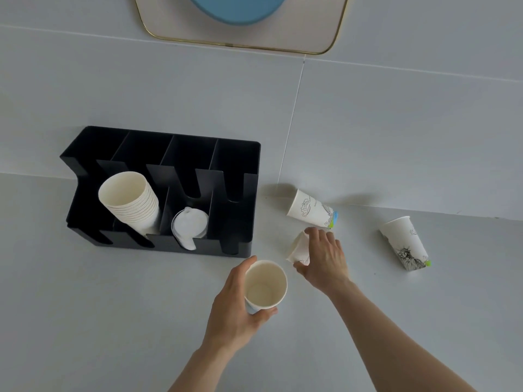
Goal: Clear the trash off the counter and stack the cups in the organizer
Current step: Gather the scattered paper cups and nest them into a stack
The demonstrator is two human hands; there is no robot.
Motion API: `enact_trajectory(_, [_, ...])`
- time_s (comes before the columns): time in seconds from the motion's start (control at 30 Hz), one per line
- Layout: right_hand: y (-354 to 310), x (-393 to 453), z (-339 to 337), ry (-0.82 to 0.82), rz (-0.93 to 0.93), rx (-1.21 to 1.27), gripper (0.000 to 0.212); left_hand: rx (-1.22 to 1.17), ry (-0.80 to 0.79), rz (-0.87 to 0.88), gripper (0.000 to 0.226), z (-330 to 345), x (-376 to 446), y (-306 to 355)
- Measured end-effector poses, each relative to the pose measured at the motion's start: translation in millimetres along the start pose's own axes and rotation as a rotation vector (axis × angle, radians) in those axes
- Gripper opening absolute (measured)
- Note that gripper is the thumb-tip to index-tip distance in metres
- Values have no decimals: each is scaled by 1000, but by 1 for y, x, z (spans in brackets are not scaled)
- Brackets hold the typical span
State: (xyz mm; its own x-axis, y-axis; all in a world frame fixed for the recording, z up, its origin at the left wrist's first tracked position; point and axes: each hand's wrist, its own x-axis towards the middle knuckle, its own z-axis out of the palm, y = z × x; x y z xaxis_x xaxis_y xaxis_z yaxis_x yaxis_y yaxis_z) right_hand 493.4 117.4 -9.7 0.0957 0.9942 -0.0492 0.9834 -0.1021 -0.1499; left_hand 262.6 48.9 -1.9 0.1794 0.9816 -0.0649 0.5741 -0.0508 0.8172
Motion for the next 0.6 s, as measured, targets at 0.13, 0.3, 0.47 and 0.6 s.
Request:
enact_trajectory(0.13, [-10, -19, -32, 127, 96, 471, 96, 1, 2, 5, 102, 0, -1, 0])
enact_trajectory(0.3, [-27, -45, -93, 281, 73, 910, 84, -17, 4, 6, 102, 2, 0, 1])
enact_trajectory(0.47, [-51, -70, -108, 243, -66, 1104, 86, -19, -13, 8, 100, 0, 1, 1])
enact_trajectory(0.6, [-60, -82, -79, 110, -142, 910, 101, -54, -15, -5, 94, -2, 1, 5])
